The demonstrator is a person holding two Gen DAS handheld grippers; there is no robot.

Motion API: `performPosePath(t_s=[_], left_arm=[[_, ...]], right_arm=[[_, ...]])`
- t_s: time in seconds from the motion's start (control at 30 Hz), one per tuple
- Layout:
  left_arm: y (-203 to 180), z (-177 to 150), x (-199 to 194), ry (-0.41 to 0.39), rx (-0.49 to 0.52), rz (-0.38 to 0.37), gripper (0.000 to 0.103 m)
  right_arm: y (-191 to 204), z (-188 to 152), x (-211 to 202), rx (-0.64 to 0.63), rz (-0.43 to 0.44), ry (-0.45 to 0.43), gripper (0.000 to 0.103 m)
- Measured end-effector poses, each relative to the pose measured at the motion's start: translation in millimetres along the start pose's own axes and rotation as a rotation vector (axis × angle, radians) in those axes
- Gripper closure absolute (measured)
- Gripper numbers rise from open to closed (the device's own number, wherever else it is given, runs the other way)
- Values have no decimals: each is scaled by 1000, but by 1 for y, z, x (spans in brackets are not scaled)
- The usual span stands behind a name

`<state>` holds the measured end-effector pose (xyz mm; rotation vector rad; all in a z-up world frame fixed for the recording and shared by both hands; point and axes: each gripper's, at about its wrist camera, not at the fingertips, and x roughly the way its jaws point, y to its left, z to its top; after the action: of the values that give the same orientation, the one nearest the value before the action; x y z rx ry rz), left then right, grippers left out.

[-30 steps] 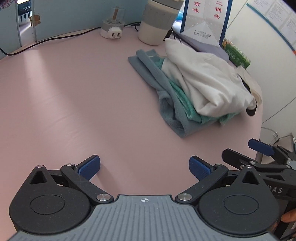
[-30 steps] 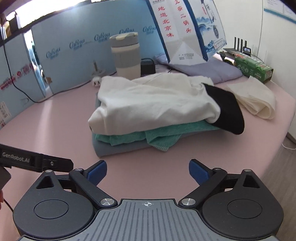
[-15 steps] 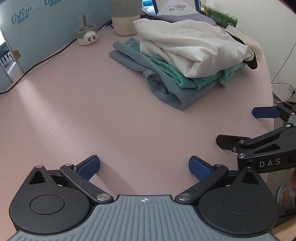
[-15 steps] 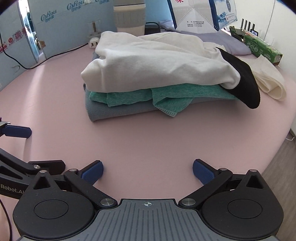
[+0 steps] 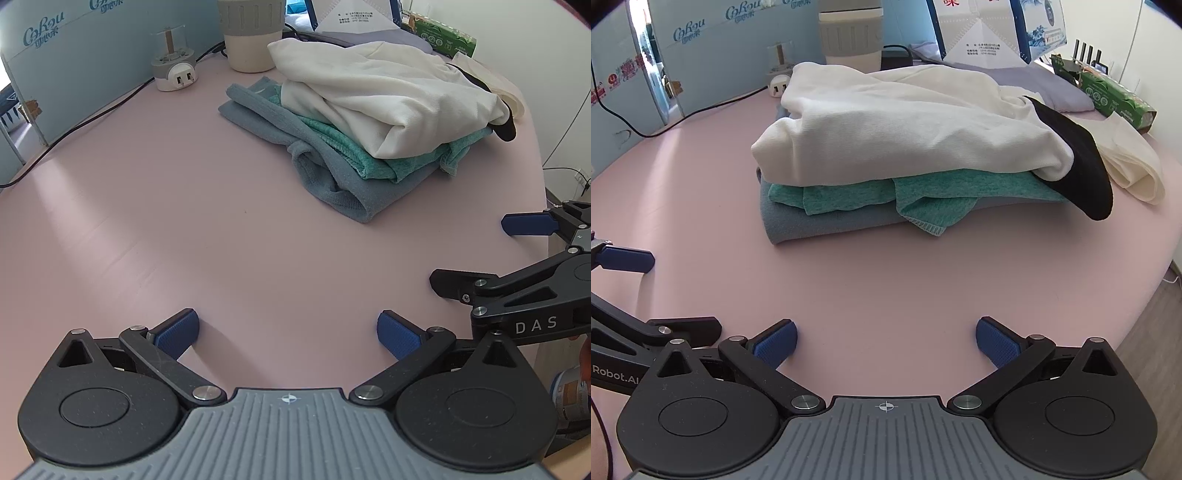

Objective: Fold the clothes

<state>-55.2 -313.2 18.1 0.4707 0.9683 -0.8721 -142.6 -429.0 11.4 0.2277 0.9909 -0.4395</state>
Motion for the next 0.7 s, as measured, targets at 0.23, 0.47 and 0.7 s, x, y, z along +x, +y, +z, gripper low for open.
performPosePath(t_s=[0.23, 0.47, 0.7], left_arm=[[1, 2, 2, -7, 11, -8, 0], [2, 1, 3, -49, 41, -15, 0], [3, 2, 3, -69, 52, -18, 0]], right_arm=[[1, 2, 2, -9, 0, 0, 0], [1, 1, 2, -9, -1, 1, 0], [1, 3, 3, -4, -3, 2, 0]])
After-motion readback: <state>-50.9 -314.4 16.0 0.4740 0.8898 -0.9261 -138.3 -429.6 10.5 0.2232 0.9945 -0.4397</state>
